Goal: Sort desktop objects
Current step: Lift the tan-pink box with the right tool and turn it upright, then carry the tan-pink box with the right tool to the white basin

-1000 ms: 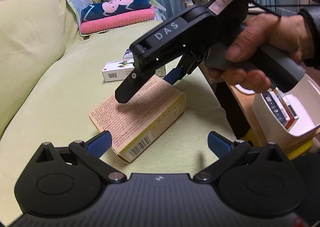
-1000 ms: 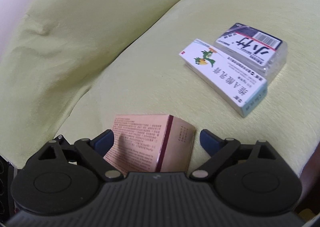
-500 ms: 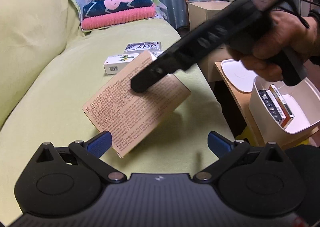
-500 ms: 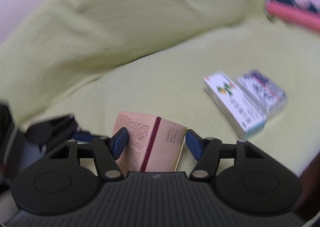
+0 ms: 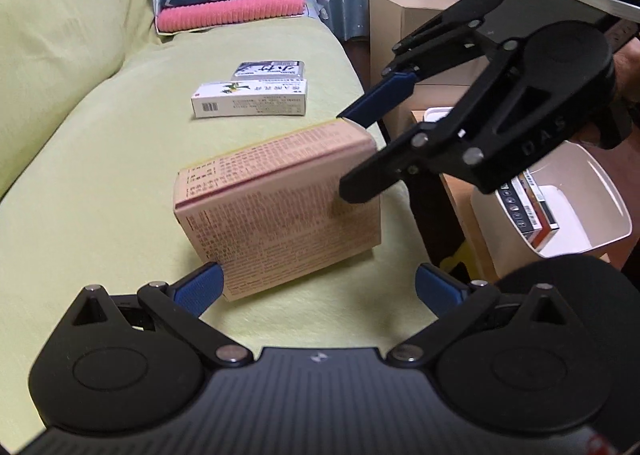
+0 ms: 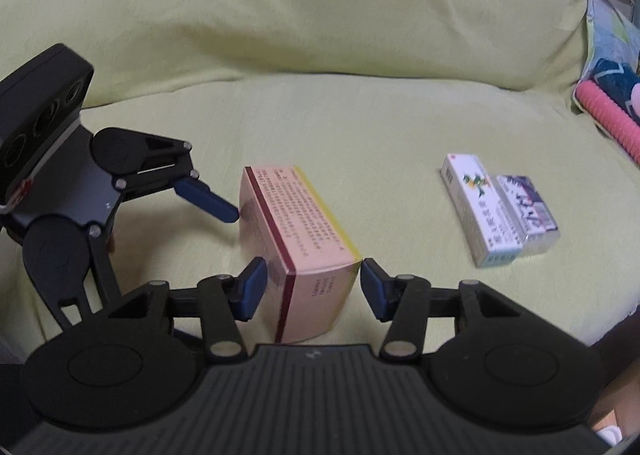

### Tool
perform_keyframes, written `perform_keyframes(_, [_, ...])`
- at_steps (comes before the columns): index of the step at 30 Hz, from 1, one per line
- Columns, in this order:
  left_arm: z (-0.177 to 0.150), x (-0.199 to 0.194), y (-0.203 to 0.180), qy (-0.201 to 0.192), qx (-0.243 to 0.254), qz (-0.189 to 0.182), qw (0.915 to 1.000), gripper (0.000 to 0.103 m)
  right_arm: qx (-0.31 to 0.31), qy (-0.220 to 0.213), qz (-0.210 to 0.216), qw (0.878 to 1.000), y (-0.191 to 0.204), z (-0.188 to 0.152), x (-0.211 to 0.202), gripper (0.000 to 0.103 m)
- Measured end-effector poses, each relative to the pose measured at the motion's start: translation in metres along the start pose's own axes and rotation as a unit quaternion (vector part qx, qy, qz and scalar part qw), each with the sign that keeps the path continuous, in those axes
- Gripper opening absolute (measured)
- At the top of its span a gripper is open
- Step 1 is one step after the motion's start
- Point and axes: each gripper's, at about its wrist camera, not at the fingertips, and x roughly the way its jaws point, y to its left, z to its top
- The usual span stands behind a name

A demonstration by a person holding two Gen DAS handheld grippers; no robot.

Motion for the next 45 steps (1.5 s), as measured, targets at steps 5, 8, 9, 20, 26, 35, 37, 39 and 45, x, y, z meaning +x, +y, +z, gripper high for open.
perform_keyframes(5, [-0.006, -0.001, -0.005, 0.005, -0.004, -0.002, 1.0000, 0.103, -0.017, 0.012, 0.004, 1.000, 0.012, 0.007, 0.005, 0.047])
perform_keyframes(8, [-0.009, -0.002, -0.007, 0.006, -0.007, -0.001, 1.0000, 0.103, -0.040, 0.023, 0.001, 0.999, 0.023, 0.015, 0.013, 0.047])
perform_keyframes(9, [-0.010, -0.002, -0.007, 0.006, -0.008, 0.000, 0.9999, 0.103, -0.052, 0.029, -0.003, 0.998, 0.027, 0.018, 0.016, 0.047])
perform_keyframes(20, [-0.012, 0.000, 0.000, 0.004, -0.023, 0.007, 0.9997, 0.103, -0.101, 0.073, -0.023, 0.992, 0.050, 0.042, 0.041, 0.043])
perform_keyframes(26, [-0.011, -0.004, 0.004, 0.004, -0.018, 0.012, 0.9998, 0.103, -0.045, 0.061, -0.045, 0.996, 0.045, 0.043, 0.040, 0.041])
perform_keyframes(35, [0.013, -0.002, 0.006, -0.013, -0.002, 0.019, 0.9997, 0.103, -0.015, 0.057, -0.137, 0.989, 0.031, 0.045, 0.025, 0.041])
perform_keyframes(37, [0.018, 0.001, 0.005, -0.013, 0.001, 0.019, 0.9997, 0.103, -0.008, 0.071, -0.134, 0.988, 0.029, 0.041, 0.030, 0.041])
perform_keyframes(39, [0.019, 0.003, 0.005, -0.012, 0.003, 0.018, 0.9998, 0.103, -0.006, 0.089, -0.132, 0.987, 0.026, 0.037, 0.033, 0.041])
perform_keyframes(45, [0.022, 0.011, 0.002, -0.008, 0.008, 0.013, 0.9999, 0.103, 0.021, 0.104, -0.121, 0.987, 0.012, 0.037, 0.036, 0.042])
